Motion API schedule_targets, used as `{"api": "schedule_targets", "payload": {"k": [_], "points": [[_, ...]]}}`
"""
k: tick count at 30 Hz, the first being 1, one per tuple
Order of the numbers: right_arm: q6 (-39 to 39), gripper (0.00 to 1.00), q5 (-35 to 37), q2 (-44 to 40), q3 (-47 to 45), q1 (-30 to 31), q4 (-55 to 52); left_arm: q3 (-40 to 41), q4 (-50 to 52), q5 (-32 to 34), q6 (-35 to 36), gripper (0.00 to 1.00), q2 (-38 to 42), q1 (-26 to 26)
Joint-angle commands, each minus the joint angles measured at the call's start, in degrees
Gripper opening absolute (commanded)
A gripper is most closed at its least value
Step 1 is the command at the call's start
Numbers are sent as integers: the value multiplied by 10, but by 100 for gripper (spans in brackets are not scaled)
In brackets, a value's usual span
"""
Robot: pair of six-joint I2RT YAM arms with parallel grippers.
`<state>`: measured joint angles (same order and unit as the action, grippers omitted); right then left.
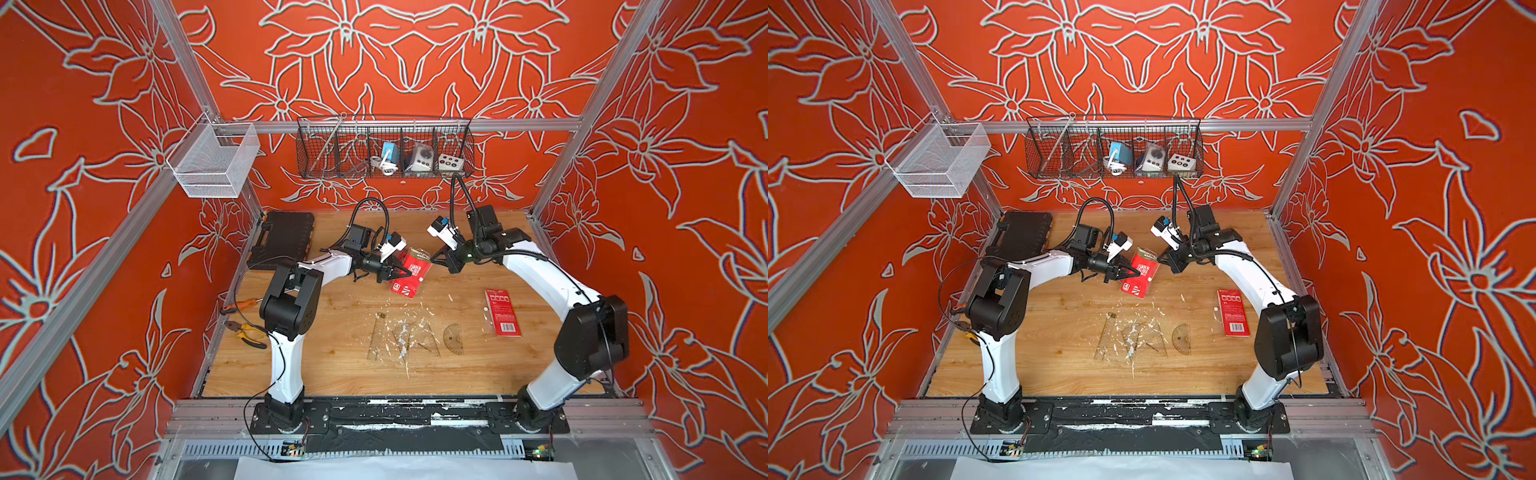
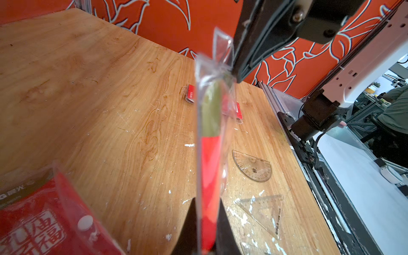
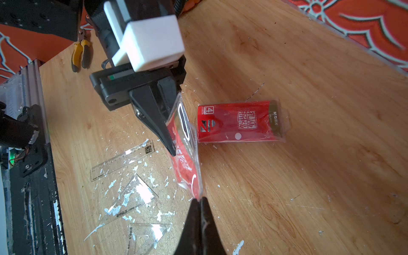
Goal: Open the ruler set and take out the ruler
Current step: Pick up the ruler set bag from the center of the board.
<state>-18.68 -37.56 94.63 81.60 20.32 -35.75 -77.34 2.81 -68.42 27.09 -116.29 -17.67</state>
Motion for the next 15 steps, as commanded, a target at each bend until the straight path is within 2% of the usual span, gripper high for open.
{"api": "schedule_targets", "payload": {"k": [1,3,4,6,8,15], "points": [[5,0,-1,-16,14,5,3,25,-49,0,-28,0,21,2],[15,0,16,-20,11,5,10,48,-105,2,-71,0,36,7],[20,4,24,-23,8,5,15,59,-134,5,-95,0,43,9],[30,21,38,-29,3,5,22,87,-206,18,-152,0,61,15],[42,33,46,-35,-3,5,30,109,-260,44,-200,0,78,19],[131,61,72,-72,-60,6,109,149,-345,169,-365,0,132,20]]}}
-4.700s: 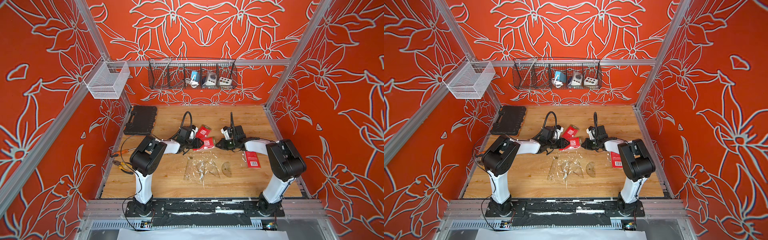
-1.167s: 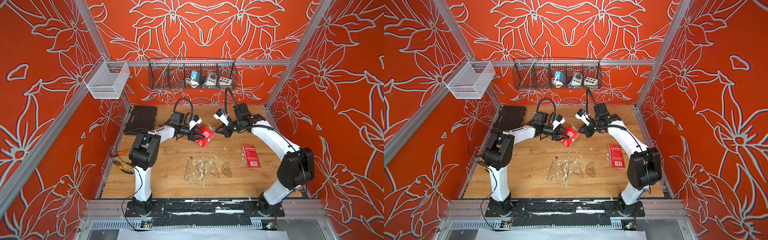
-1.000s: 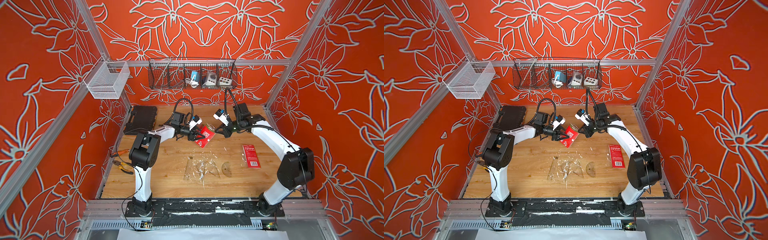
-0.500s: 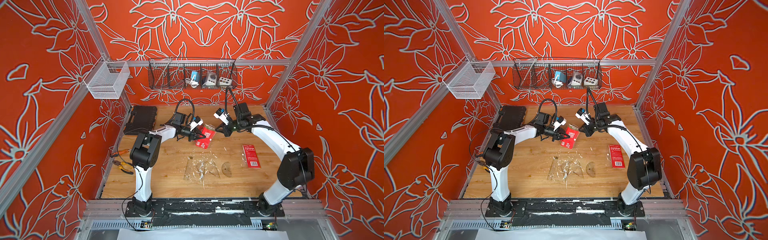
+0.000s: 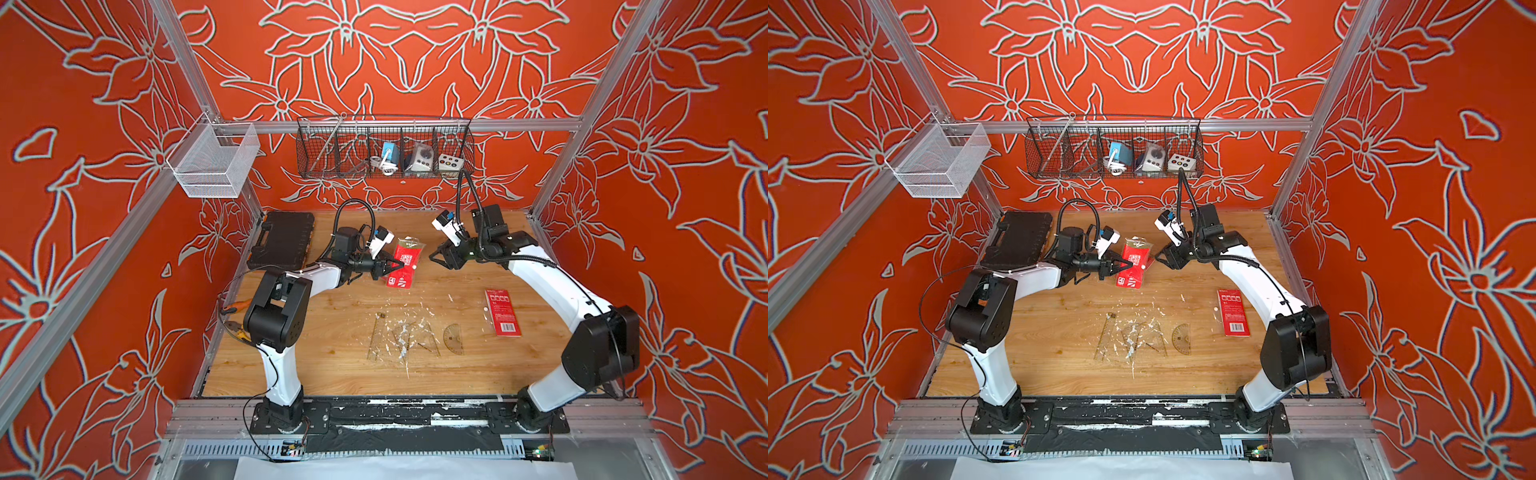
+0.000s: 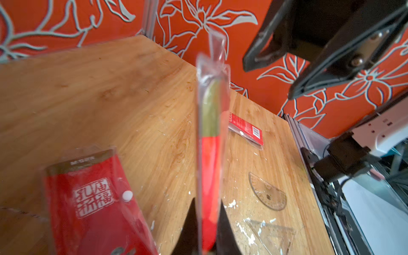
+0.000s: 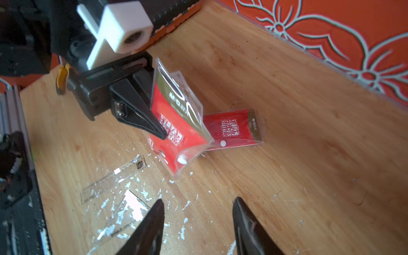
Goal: Open the ruler set and take out the ruler
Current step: Pick up the ruler set bag from the center of the board, then open the ruler set bag.
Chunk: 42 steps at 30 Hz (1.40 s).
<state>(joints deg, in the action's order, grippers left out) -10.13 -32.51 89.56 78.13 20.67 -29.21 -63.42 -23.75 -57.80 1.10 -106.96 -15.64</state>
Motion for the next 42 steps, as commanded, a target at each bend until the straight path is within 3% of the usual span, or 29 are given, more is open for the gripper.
{"api": "schedule_targets", "payload": {"k": [1,6,16,35,42], "points": [[61,63,29,-26,-38,3,59,17,-87,80,-133,0,48,0],[142,64,94,-56,-94,16,124,54,-89,213,-274,0,107,-5],[203,60,183,-69,-116,80,158,115,-39,324,-351,0,200,-49],[225,48,224,5,-43,164,145,140,-37,355,-372,0,233,-93],[218,34,276,40,-7,165,107,149,-45,354,-371,0,247,-97]]}}
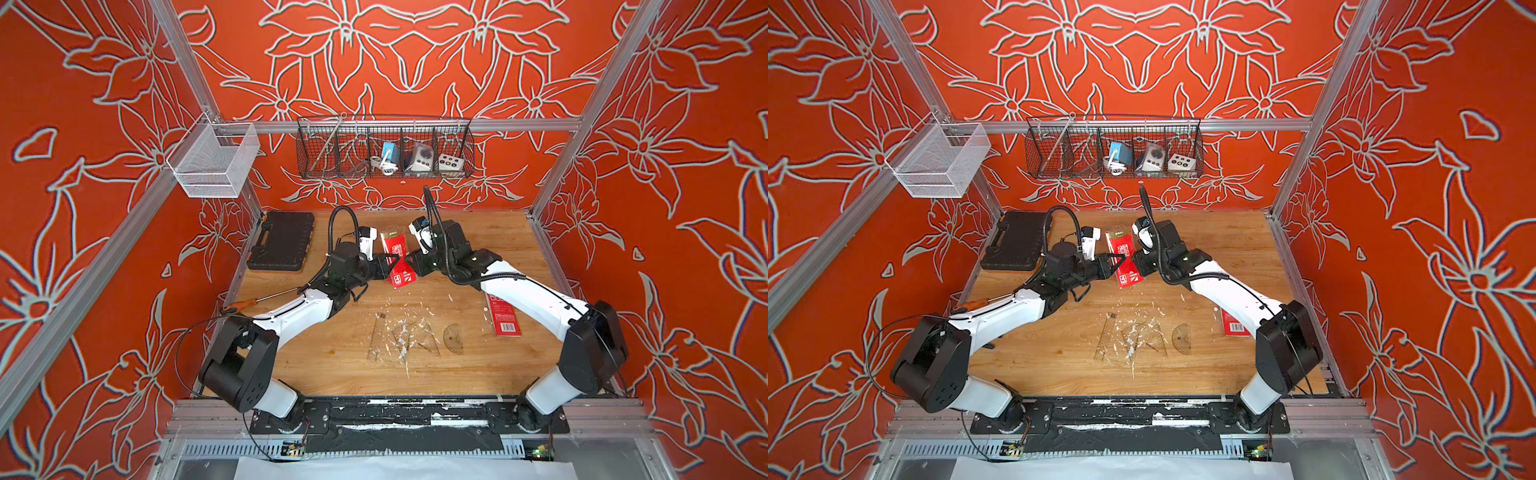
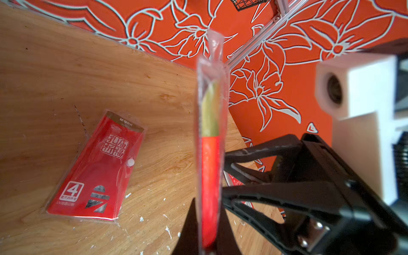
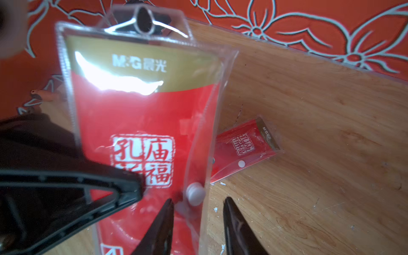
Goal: Open the ruler set and take out the ruler
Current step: Open the ruler set bag.
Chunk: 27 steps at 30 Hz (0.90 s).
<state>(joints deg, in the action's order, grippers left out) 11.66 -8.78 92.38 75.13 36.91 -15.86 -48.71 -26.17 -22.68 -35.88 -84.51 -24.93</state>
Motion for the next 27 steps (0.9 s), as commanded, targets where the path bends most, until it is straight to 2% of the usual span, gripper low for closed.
{"api": "schedule_targets", "payload": {"k": [1,4,6,21,27], "points": [[-2,30,42,14,23,3,-27,3,-20,2,0,0,25,-4],[-5,9,43,15,22,3,-23,3,-20,1,2,0,30,-5],[-7,1,40,14,22,3,-18,3,-21,-1,3,0,30,-5],[-30,0,49,9,28,2,-14,12,-24,-20,9,0,30,-6],[-14,0,52,-12,14,-16,-18,29,-26,-21,15,0,34,-6]]}}
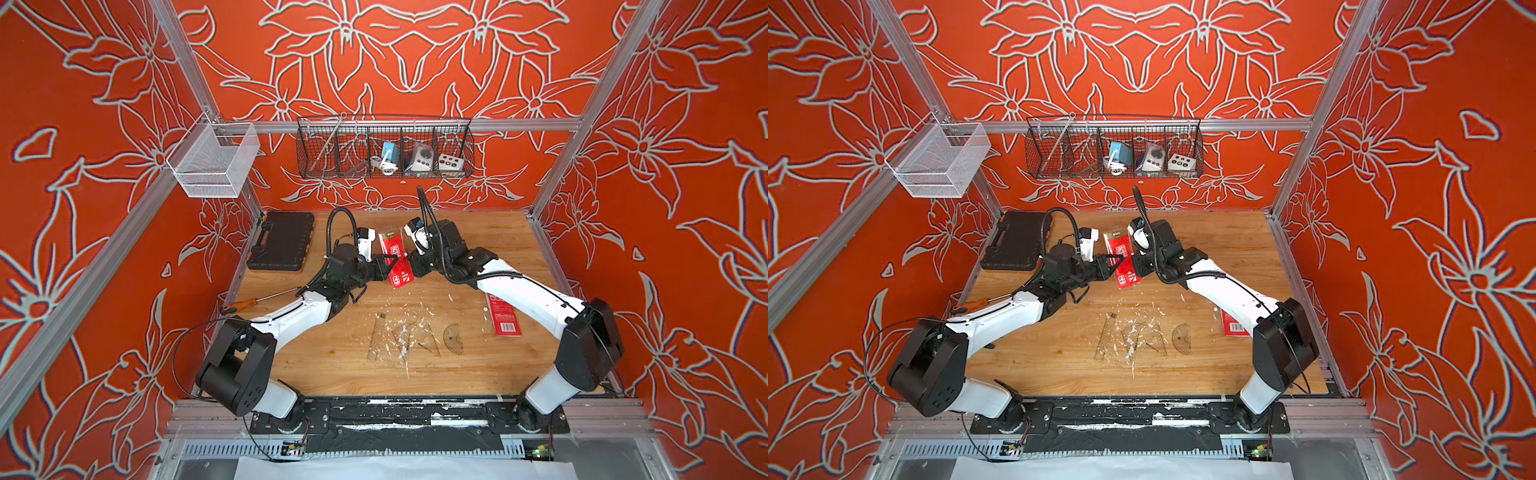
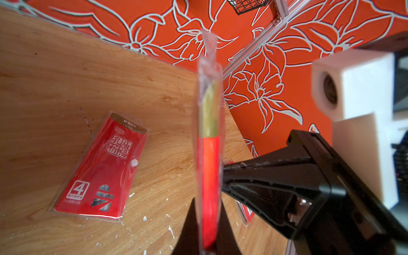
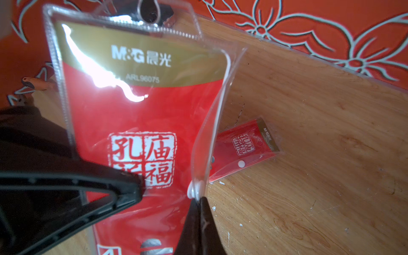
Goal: Open the ruler set and take out the ruler
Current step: Open the ruler set bag.
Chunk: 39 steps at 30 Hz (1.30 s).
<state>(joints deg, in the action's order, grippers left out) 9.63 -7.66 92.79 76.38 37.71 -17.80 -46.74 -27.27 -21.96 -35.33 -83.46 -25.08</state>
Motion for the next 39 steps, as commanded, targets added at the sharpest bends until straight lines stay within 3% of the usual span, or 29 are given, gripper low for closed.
{"api": "schedule_targets", "payload": {"k": [1,23,30,34,39], "points": [[13,0,37,-20,-2,-29,4,12,-17,-32,10,0,22,-4],[91,0,-25,-45,-52,-100,55,26,-54,-86,28,0,13,-4],[66,0,-80,-67,-67,-102,62,27,-55,-78,31,0,8,-3],[36,25,-109,-99,-79,-102,35,40,-77,-81,32,0,7,3],[17,42,-148,-112,-88,-103,18,48,-93,-88,27,0,11,7]]}}
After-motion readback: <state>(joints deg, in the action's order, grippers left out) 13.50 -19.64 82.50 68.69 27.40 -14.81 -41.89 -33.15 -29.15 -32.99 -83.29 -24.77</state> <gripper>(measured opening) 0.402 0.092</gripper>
